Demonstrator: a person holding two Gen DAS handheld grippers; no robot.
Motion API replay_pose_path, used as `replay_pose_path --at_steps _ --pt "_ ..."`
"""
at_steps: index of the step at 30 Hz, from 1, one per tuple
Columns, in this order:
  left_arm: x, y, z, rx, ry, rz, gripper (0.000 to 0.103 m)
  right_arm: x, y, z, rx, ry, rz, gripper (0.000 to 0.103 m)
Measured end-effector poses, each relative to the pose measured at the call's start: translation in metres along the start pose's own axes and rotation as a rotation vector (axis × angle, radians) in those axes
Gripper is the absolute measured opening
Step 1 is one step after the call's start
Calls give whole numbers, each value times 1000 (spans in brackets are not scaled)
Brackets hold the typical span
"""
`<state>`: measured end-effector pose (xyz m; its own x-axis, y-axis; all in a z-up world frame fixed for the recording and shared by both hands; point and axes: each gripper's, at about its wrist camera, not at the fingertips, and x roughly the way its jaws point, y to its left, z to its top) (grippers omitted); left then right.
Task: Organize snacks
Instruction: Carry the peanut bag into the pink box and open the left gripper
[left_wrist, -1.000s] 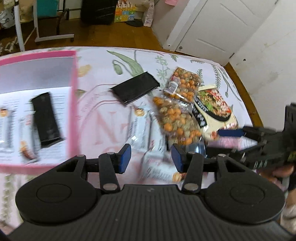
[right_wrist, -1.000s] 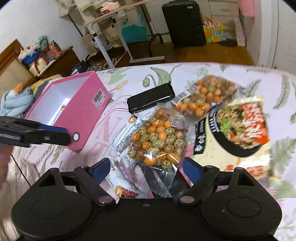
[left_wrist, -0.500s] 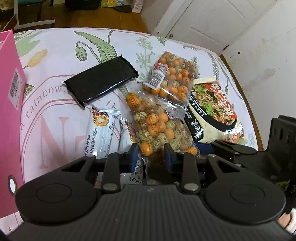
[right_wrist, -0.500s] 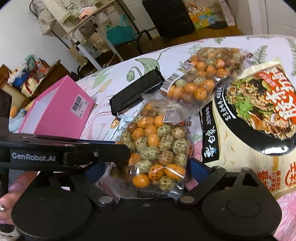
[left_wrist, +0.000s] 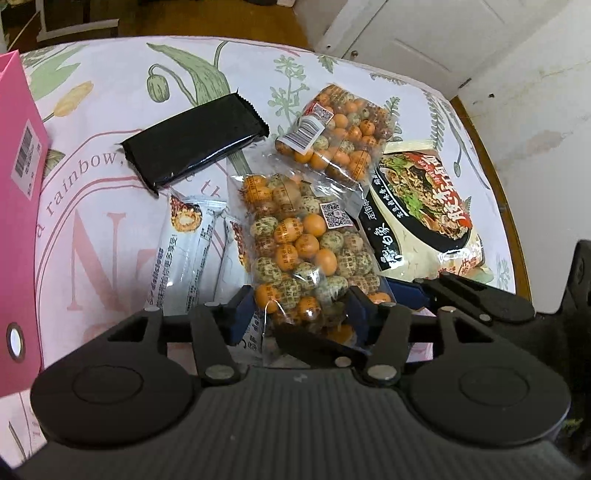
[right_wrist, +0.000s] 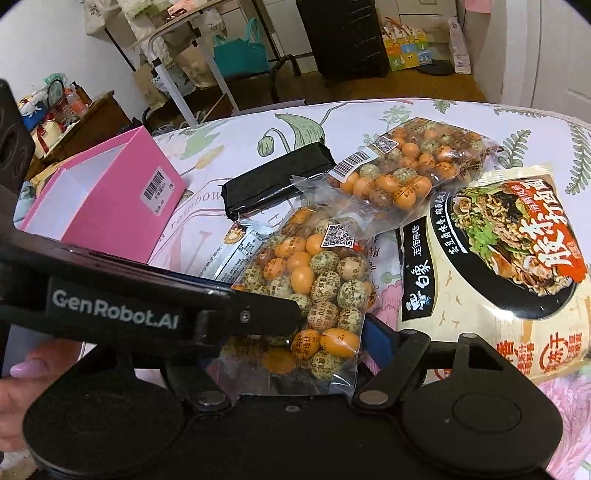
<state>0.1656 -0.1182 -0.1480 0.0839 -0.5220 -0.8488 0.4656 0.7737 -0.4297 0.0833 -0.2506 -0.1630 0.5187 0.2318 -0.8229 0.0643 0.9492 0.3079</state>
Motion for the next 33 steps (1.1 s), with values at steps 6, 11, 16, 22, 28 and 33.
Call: replay_pose_path --at_steps 6,11,16,22,28,33 --pt "-15 -6 -9 0 24 23 52 -14 7 -9 7 -2 25 80" --pt "-41 -13 -23 20 21 41 52 -35 20 -17 16 -13 48 79" --pt "-69 -20 -38 44 32 50 53 -60 39 -26 9 -7 56 76" --pt "-100 -19 -56 44 26 58 53 -86 61 -36 -17 -9 72 70" --pt "-133 -14 -71 39 11 73 53 -102 89 -38 -63 -9 83 69" --pt "-174 -3 -78 36 -40 110 53 -113 122 -28 -128 -17 116 68"
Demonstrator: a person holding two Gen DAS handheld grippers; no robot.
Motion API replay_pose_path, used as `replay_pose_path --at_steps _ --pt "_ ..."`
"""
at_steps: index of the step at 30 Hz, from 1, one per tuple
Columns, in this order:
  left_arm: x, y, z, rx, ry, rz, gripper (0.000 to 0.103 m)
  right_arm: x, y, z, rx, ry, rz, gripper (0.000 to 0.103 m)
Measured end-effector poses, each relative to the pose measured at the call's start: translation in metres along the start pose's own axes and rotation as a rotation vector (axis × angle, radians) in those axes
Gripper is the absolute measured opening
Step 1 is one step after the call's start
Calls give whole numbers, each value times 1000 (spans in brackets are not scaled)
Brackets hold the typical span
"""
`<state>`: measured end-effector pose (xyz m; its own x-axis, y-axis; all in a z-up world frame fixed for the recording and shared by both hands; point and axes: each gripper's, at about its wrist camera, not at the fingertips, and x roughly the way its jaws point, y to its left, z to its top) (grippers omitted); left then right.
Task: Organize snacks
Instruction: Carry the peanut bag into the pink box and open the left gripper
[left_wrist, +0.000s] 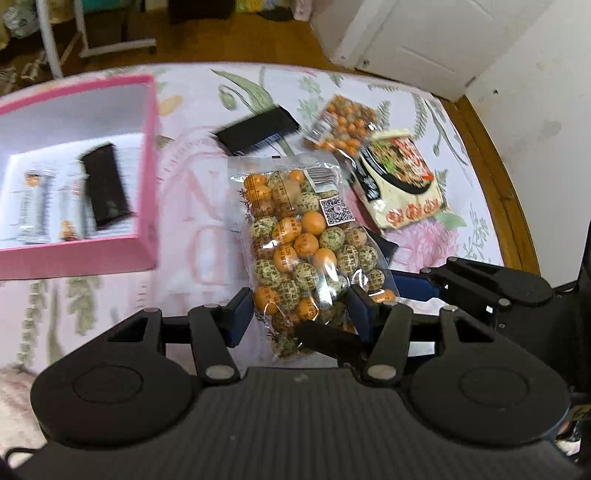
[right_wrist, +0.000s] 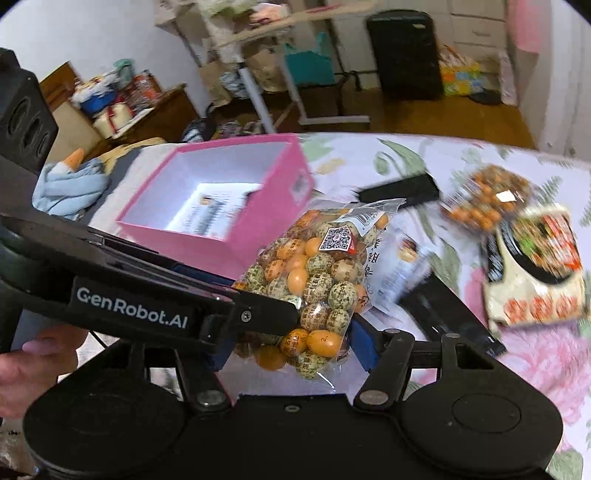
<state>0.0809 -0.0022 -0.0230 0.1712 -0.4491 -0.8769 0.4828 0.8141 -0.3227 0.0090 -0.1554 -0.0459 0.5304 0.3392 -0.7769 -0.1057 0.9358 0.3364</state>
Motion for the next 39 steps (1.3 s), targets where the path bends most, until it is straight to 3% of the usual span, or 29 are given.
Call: replay_pose_path --at_steps 8,14,18,26,33,37,39 --pt "-49 76 16 -98 -94 34 55 30 60 54 -111 -13 73 65" --pt "-73 151 39 -173 -117 143 55 84 104 100 -168 2 182 64" --pt "-72 206 58 -227 -102 199 55 134 125 127 -153 35 247 64" --pt "-34 298 86 -263 -53 232 56 225 155 154 -159 83 249 64" --pt "-1 320 81 -268 -39 283 56 270 160 154 -162 179 230 66" --pt "-1 311 72 -223 -119 377 57 266 164 148 -226 192 221 67" --pt "-9 304 67 -214 -164 383 57 249 162 147 -248 178 212 68"
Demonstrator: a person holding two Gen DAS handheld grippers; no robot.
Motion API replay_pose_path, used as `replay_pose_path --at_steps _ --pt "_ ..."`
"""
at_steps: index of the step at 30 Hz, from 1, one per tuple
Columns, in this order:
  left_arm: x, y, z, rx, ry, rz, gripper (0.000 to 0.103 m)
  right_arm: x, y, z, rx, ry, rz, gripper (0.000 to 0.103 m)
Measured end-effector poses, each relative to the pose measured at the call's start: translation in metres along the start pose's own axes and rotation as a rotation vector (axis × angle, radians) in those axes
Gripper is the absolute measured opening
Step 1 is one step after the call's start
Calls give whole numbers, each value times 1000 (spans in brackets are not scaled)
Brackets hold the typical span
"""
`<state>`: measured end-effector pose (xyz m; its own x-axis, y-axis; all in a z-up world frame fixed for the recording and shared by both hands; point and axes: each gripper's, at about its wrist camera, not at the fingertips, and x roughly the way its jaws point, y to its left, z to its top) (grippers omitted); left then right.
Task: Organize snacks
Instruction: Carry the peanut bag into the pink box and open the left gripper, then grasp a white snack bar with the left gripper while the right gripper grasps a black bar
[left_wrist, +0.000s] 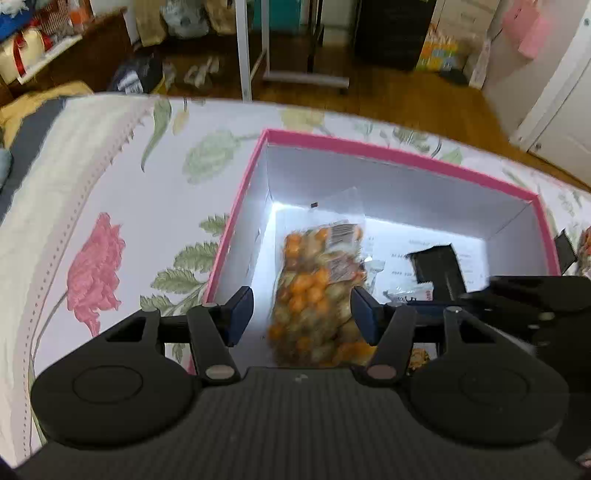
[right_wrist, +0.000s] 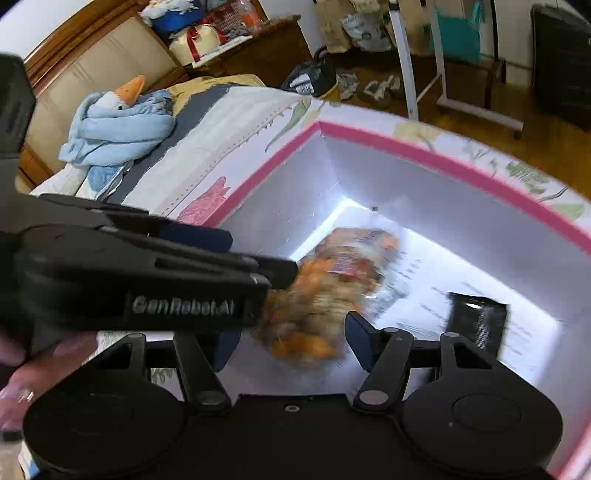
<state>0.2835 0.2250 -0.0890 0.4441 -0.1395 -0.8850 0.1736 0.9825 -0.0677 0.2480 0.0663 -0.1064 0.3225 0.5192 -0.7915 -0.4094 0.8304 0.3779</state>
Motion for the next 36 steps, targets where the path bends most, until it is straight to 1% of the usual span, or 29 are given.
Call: replay_pose_path --at_steps 3,4,7,8,11,14,16,19,21,22,23,25,26,28,30,31,32,34,36 --pt "-23 1 -8 -33 -31 -61 57 -43 0 -9 -42 -36 -23 69" --pt "-31 -1 -9 -33 -36 -77 57 -64 -1 -15 -64 -53 -40 70" --pt "-62 -15 -22 10 -71 -116 57 -116 -5 -35 -122 -74 -91 71" --pt "-72 -21 -26 28 -75 -132 57 -130 -7 -40 -129 -75 -104 73" --pt "-101 -44 -42 69 -66 -187 56 -174 -16 -60 -139 -58 -157 75" --pt "-119 -73 -58 107 -48 -225 56 -204 -26 -79 -155 16 -244 75" --pt "-125 -98 -70 132 -36 -262 56 -218 -35 -91 -183 85 -282 75" --pt "-124 -135 -86 147 -6 -322 56 -228 -51 -114 -254 176 -306 75" --pt "-117 -161 -98 159 23 -360 56 -226 -63 -133 -303 215 -306 75" --pt "-111 -171 -102 154 42 -379 56 -224 -70 -141 -307 227 -301 75" --pt "-104 -180 -107 143 64 -393 56 -222 -77 -148 -294 234 -294 75" --pt "-87 -194 -115 109 108 -422 55 -218 -101 -159 -211 223 -258 74" --pt "-76 -200 -119 80 121 -426 55 -218 -108 -164 -182 209 -242 74" --pt "-58 -214 -127 59 143 -412 55 -219 -128 -176 -132 175 -210 74" --pt "-43 -224 -133 18 165 -411 55 -221 -143 -186 -98 171 -188 74" --pt "-37 -227 -135 -21 177 -420 55 -222 -152 -187 -66 168 -178 74" --pt "-31 -230 -138 -61 182 -432 55 -223 -159 -188 -23 159 -165 74" --pt "-23 -239 -144 -113 179 -435 55 -223 -177 -188 74 127 -124 74" --pt "-18 -247 -149 -143 174 -415 55 -221 -193 -187 170 87 -93 74"
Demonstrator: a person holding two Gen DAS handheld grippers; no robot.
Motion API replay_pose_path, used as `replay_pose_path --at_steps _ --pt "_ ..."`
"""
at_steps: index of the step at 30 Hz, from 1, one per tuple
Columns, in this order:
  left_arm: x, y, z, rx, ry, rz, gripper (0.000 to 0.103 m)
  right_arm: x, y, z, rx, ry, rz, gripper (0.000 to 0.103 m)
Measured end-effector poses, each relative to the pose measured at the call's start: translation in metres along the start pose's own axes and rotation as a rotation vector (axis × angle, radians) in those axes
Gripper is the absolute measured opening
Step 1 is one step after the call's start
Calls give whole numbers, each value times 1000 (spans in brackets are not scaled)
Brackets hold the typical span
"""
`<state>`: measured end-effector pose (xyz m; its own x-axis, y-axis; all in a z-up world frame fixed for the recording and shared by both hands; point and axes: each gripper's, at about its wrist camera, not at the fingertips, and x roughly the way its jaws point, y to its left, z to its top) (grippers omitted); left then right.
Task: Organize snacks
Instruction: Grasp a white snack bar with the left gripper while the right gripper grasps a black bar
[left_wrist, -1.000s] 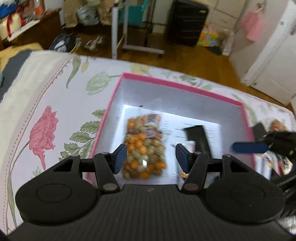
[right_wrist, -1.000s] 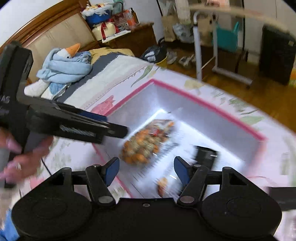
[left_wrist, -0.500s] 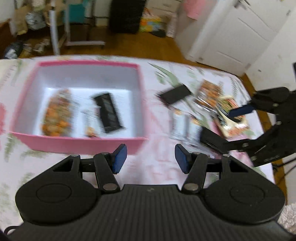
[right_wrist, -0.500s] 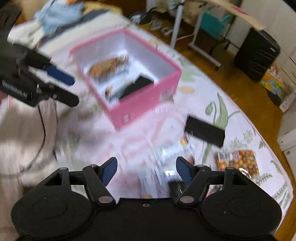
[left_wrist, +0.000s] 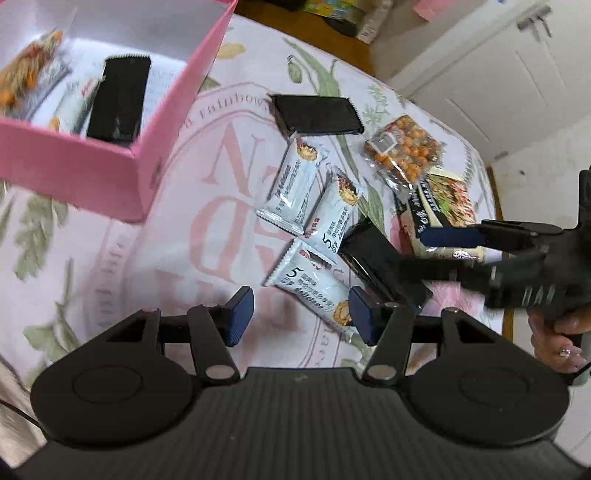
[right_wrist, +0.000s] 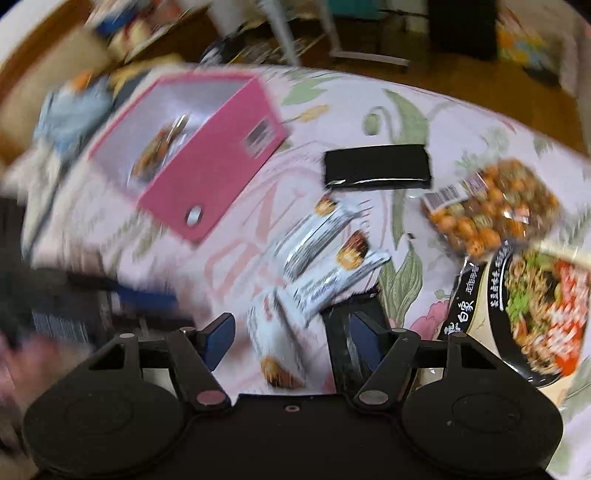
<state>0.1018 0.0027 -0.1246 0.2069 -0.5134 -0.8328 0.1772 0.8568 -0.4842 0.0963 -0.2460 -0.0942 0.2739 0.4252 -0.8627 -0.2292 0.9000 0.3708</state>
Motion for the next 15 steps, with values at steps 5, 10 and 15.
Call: replay_pose_path --at_steps 5,10,15 --pt "29 -20 -14 -12 -25 103 55 27 -20 6 143 -17 53 70" --pt "50 -23 -26 -82 7 149 57 62 -39 3 328 -17 125 66" --pt "58 -29 -32 -143 -46 143 60 73 -39 1 363 -49 113 63"
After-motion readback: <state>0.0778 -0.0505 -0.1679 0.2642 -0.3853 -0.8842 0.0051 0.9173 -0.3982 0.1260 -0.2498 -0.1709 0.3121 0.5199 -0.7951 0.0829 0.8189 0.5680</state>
